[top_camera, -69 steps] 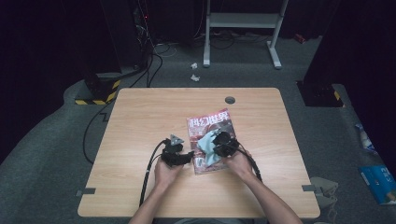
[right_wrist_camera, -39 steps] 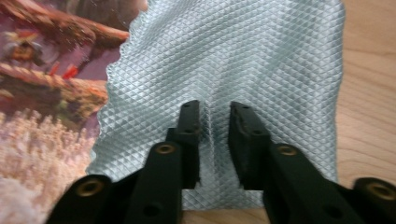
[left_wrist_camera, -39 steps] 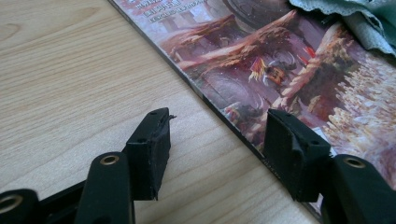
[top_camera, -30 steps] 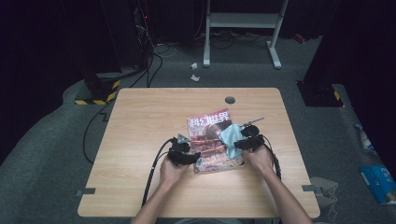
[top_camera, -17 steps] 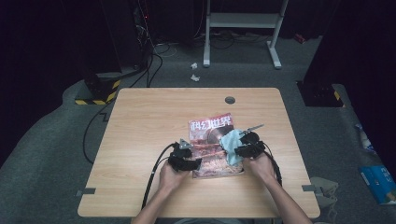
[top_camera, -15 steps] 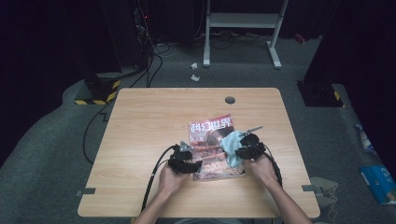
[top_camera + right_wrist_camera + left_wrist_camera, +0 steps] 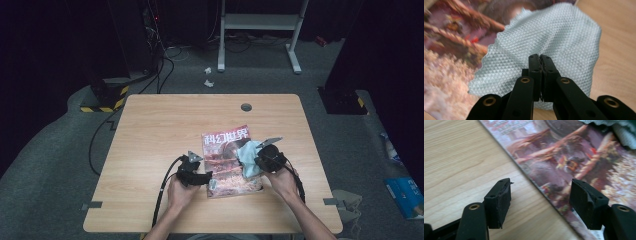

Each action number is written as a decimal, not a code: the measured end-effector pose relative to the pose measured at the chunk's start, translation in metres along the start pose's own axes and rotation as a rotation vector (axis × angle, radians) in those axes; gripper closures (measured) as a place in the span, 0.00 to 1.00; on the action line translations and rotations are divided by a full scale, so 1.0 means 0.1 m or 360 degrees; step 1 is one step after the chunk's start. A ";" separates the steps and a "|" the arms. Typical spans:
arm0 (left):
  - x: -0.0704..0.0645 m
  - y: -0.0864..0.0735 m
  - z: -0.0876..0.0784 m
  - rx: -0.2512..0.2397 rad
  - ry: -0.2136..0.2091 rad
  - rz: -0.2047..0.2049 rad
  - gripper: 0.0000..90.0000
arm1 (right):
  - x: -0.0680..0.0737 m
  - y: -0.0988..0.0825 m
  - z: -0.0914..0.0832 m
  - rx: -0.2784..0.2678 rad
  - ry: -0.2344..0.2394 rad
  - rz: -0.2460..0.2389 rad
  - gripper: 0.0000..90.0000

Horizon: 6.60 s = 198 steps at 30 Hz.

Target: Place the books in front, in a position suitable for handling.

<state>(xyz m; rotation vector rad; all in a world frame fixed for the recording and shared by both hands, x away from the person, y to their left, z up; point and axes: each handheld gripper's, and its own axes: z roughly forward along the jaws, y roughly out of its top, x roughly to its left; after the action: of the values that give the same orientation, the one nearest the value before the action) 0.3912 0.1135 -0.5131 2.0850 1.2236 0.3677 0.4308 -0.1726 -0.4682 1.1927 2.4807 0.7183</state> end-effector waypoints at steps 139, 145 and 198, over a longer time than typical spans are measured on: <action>-0.14 0.00 -0.03 0.0065 -0.0081 0.0059 0.42 | 0.14 -0.19 0.07 0.0021 -0.0001 -0.0073 0.97; -0.04 0.09 0.03 0.0074 -0.0038 0.0049 0.39 | 0.19 0.02 0.07 -0.0018 -0.0026 -0.0120 0.98; -0.06 0.03 0.07 0.0008 -0.0068 0.0089 0.31 | 0.62 0.51 0.55 0.0091 0.0139 -0.0188 0.98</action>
<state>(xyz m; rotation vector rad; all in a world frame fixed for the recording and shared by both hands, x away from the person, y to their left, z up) 0.3933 0.1048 -0.5156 2.1238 1.1443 0.3439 0.4512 -0.0797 -0.4888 1.0441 2.6346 0.6858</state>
